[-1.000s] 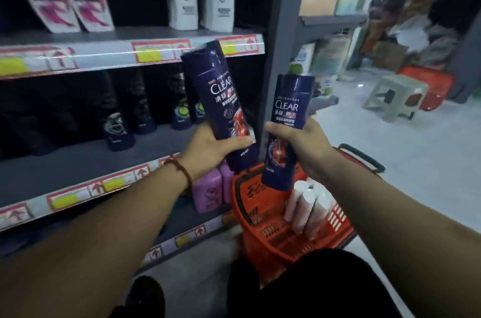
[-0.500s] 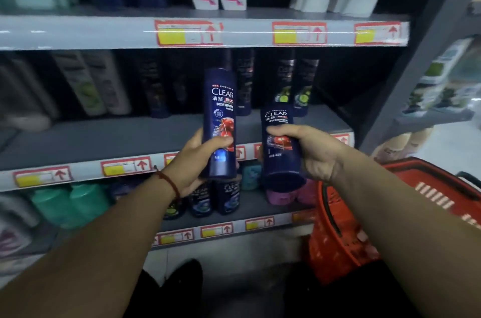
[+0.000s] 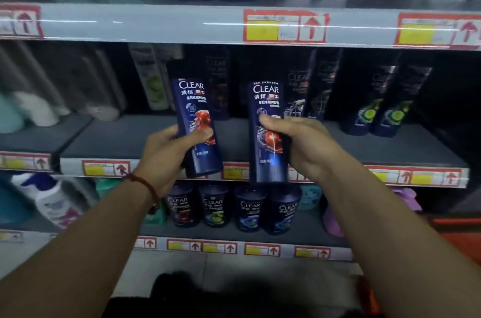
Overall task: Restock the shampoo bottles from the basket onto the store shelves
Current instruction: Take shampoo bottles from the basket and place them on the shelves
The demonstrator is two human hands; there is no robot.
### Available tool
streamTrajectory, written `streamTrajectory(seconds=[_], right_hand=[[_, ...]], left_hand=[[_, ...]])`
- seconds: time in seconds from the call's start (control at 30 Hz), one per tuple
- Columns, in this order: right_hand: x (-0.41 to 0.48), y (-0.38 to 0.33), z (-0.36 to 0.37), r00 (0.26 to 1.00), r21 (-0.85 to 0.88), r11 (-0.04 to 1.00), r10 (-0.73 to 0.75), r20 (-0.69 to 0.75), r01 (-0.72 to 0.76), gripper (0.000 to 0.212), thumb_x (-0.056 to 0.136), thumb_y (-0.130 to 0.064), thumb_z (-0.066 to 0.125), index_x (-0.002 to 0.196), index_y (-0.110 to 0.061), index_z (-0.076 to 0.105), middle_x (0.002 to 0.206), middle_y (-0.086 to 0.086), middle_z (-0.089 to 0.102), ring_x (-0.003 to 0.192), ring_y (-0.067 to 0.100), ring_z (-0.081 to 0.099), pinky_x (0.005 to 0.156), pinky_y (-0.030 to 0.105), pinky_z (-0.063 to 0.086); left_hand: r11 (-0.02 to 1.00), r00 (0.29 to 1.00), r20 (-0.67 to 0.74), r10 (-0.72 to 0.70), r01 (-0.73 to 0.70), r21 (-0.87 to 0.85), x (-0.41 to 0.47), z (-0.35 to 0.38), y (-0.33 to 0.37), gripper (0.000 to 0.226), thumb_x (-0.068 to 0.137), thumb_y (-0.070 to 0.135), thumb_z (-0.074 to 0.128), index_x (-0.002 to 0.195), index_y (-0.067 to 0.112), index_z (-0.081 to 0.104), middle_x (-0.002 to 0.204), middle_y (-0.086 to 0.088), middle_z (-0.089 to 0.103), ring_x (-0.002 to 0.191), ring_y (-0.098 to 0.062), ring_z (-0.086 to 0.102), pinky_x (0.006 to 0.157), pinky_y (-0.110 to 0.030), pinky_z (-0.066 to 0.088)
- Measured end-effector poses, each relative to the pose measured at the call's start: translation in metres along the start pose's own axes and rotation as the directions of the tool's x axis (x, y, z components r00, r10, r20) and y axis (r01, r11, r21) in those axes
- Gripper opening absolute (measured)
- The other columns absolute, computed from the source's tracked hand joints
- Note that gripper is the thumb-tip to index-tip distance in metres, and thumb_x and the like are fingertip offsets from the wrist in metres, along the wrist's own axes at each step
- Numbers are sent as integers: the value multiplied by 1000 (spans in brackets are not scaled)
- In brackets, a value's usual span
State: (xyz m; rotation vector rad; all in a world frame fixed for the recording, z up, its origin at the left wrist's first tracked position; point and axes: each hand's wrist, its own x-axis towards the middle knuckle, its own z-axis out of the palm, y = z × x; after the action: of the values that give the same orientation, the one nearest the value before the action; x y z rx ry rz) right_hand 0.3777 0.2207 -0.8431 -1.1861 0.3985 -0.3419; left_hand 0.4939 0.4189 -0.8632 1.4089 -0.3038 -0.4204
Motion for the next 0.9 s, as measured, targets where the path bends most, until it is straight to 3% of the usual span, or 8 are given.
streamTrajectory(seconds=[0.07, 0.13, 0.27, 0.43, 0.57, 0.73, 0.9], right_hand=[[15, 1, 6, 999, -33, 998, -48, 7, 48, 10, 78, -6, 81, 85, -6, 74, 82, 12, 75, 72, 23, 71, 68, 35, 59], [31, 0, 12, 996, -62, 994, -92, 3, 92, 15, 78, -7, 81, 89, -7, 72, 83, 10, 76, 73, 21, 72, 68, 34, 57], [58, 0, 19, 989, -51, 987, -149, 18, 150, 26, 79, -9, 81, 102, -7, 69, 93, 9, 76, 89, 24, 73, 84, 40, 58], [79, 4, 19, 984, 0, 984, -177, -2, 177, 64, 80, -5, 81, 134, 9, 48, 111, 21, 73, 105, 33, 71, 98, 49, 54], [88, 11, 17, 974, -90, 971, -215, 72, 221, 50, 87, -1, 73, 133, 1, 54, 119, 19, 70, 112, 31, 68, 104, 45, 51], [92, 27, 20, 977, -158, 965, -204, 64, 212, 46, 89, -7, 72, 132, -9, 54, 129, 9, 67, 119, 22, 65, 105, 39, 49], [80, 39, 21, 975, -339, 916, -219, 33, 217, 42, 86, -14, 77, 123, -19, 60, 119, -2, 72, 112, 14, 68, 98, 35, 53]], left_hand=[[999, 999, 8, 42, -42, 11, 17, -5, 3, 30, 76, 13, 79, 105, 7, 74, 99, -11, 76, 86, -26, 72, 80, -40, 59], [996, 996, 18, 85, -85, 12, 30, -10, 1, 38, 72, 16, 81, 107, 6, 73, 101, -13, 76, 88, -27, 72, 82, -41, 59], [994, 993, 54, 109, -107, -37, 48, -15, -11, 49, 70, 17, 81, 117, 8, 68, 110, -12, 74, 98, -28, 71, 91, -46, 56], [995, 992, 84, 92, -89, -39, 65, -13, -22, 48, 81, 10, 76, 126, 12, 60, 116, -2, 73, 109, -20, 69, 92, -40, 55], [995, 989, 110, 101, -102, 3, 73, -10, -25, 51, 82, 9, 76, 128, 17, 57, 113, 2, 73, 105, -14, 70, 77, -22, 56], [987, 979, 141, 146, -154, 46, 84, -9, -26, 57, 78, 4, 79, 129, 15, 55, 118, 0, 72, 110, -17, 68, 96, -40, 55], [978, 966, 222, 130, -162, 133, 88, -12, -26, 61, 78, 7, 80, 131, 18, 53, 116, 4, 72, 107, -15, 69, 96, -39, 55]])
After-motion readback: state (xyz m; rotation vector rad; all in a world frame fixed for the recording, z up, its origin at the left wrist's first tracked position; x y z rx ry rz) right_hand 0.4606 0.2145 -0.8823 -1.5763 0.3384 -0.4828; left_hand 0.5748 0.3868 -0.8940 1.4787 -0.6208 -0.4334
